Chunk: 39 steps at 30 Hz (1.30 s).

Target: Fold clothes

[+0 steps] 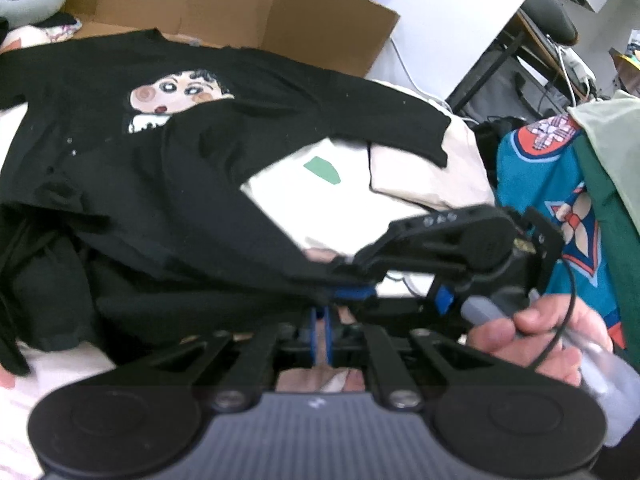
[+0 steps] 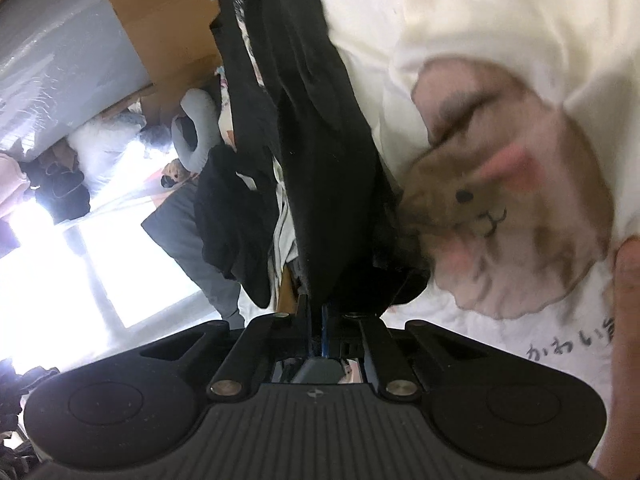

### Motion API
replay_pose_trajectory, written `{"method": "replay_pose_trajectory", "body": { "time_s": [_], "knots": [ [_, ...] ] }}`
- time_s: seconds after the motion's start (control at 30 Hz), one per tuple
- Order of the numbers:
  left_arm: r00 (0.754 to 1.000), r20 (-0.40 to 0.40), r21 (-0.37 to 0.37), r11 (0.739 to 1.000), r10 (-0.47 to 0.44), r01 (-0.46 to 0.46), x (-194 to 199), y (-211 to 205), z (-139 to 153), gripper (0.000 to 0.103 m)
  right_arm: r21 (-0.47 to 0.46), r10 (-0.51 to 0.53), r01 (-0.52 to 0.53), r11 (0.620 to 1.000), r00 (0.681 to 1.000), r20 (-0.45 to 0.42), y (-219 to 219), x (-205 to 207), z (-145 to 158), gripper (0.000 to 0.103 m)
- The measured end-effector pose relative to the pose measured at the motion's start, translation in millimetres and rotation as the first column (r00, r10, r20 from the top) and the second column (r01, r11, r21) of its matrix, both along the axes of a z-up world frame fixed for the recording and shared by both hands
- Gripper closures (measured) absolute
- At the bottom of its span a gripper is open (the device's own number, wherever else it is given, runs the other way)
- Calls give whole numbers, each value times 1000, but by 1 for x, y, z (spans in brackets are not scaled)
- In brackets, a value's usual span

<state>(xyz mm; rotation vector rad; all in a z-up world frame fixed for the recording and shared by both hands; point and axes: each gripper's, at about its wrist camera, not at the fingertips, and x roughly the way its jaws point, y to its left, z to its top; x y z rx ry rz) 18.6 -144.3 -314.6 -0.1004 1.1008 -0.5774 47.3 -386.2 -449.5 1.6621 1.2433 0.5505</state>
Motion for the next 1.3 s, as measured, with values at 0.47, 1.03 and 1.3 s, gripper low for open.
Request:
{"method": "replay_pose_trajectory", "body": {
  "time_s": [0.47, 1.03, 1.3],
  "knots": [
    [964, 15, 250, 933, 265, -260, 12, 110, -9, 61, -175, 6, 14, 985, 994, 114, -52, 8, 19, 101],
    [780, 50, 268, 744, 624, -612, 27, 184, -64, 33, -635, 124, -18, 773, 985, 124, -84, 3, 32, 102],
    [712, 52, 251, 681, 700, -688, 28, 194, -89, 42, -673, 122, -8, 740, 985, 122, -95, 1, 35, 102]
  ]
}}
